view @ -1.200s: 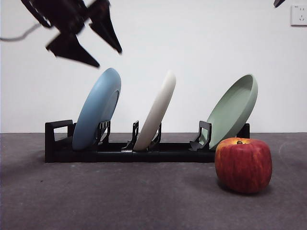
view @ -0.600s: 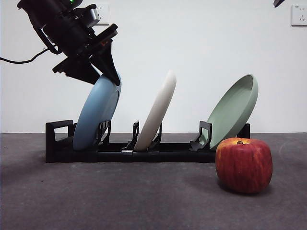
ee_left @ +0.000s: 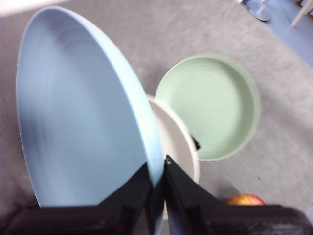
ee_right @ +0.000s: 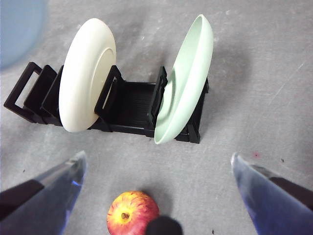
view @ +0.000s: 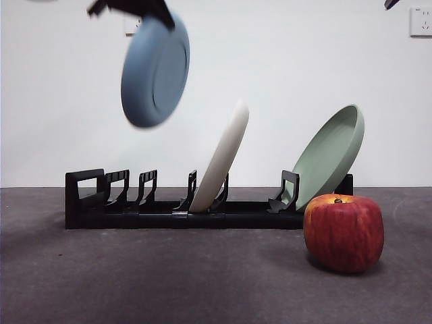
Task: Take the blue plate from the plate rack,put the plate on the table,take the apple from the table,put the apple in the plate
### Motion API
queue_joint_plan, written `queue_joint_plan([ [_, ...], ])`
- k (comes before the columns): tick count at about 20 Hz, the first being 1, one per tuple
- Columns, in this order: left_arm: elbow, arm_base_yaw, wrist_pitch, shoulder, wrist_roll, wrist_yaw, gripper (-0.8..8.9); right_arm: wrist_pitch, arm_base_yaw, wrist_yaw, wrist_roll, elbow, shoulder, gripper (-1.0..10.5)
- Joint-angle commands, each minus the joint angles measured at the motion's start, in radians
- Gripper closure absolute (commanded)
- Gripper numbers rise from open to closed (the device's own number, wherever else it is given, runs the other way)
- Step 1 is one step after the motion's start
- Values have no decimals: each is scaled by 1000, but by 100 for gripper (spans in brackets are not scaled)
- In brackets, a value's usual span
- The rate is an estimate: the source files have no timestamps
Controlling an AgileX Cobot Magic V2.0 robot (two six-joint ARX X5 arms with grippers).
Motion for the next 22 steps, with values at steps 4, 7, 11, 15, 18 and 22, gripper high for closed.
queue_joint_plan([
  [4,122,-77,-279,-109,161,-153,820,16,0,0,7,2,0,445],
  [7,122,-166,-418,-200,181,-373,820,28,0,0,7,2,0,445],
  [11,93,-317,-512,-310,93,-549,820,61,0,2,7,2,0,446],
  [15,-107,-537,-512,-407,-93,-790,820,87,0,3,7,2,0,446],
  [18,-340,-699,-510,-435,-280,-953,821,87,0,2,7,2,0,446],
  [22,-631,-830,-257,-419,-362,-974,822,87,0,2,7,2,0,446],
])
